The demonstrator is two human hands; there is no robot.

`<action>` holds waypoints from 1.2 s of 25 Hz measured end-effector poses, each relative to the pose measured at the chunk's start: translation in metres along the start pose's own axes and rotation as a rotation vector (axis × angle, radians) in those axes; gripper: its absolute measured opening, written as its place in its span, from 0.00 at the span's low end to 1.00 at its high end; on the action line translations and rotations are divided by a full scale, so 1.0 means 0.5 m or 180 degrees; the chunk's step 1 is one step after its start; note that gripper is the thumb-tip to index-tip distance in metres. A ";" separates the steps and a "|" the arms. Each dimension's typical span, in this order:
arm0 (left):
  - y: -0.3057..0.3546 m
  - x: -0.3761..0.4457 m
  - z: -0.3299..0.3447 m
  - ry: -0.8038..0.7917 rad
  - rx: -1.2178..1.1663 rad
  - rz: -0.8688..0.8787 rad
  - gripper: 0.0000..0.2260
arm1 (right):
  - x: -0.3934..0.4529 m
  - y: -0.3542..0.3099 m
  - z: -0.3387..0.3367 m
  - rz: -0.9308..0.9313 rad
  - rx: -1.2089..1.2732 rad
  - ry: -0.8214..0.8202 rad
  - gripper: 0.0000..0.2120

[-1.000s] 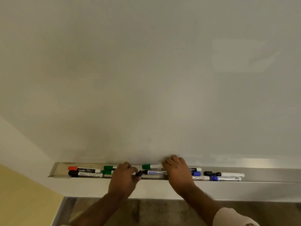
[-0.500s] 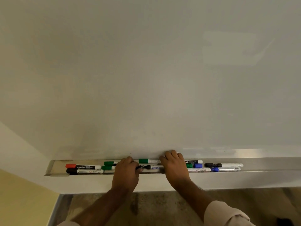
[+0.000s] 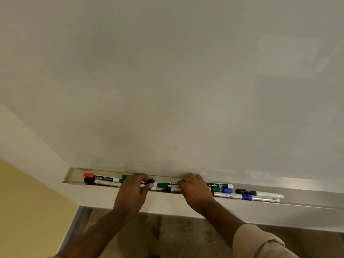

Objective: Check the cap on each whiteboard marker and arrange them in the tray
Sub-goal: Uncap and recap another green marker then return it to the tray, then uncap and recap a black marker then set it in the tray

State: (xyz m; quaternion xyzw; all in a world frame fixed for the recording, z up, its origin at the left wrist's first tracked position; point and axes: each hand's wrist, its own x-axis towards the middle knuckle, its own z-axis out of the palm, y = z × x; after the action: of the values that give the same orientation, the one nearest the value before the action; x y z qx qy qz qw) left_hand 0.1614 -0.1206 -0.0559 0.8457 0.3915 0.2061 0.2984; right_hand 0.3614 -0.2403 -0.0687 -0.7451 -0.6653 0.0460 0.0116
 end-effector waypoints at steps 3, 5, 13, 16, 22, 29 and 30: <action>0.006 -0.008 -0.005 0.0103 -0.0101 -0.0038 0.06 | 0.006 -0.002 -0.007 -0.0158 -0.0146 -0.0104 0.13; 0.010 -0.012 -0.006 0.0201 -0.0101 -0.0006 0.08 | 0.011 -0.003 -0.009 -0.0213 -0.0162 -0.0107 0.13; 0.038 -0.012 -0.045 0.0426 -0.0502 -0.0188 0.10 | 0.000 0.004 -0.042 -0.0339 0.0400 0.0494 0.17; 0.066 -0.002 -0.081 0.0472 -0.0894 -0.0164 0.13 | -0.013 0.016 -0.097 -0.0411 0.0531 0.0842 0.17; 0.178 0.034 -0.137 0.0505 -0.1531 -0.0087 0.12 | -0.066 0.059 -0.256 -0.0439 0.0862 0.1415 0.17; 0.357 0.068 -0.202 0.0485 -0.1993 0.0483 0.11 | -0.155 0.104 -0.478 -0.0445 0.0991 0.2134 0.13; 0.380 0.071 -0.213 0.0489 -0.2038 0.0578 0.10 | -0.168 0.105 -0.506 -0.0459 0.1004 0.2206 0.13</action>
State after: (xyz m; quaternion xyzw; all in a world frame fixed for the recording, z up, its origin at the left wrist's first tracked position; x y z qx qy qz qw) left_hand 0.2234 -0.1542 0.1532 0.7225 0.2514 0.4074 0.4988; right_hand 0.4252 -0.3186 0.1834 -0.6568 -0.6574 -0.1077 0.3534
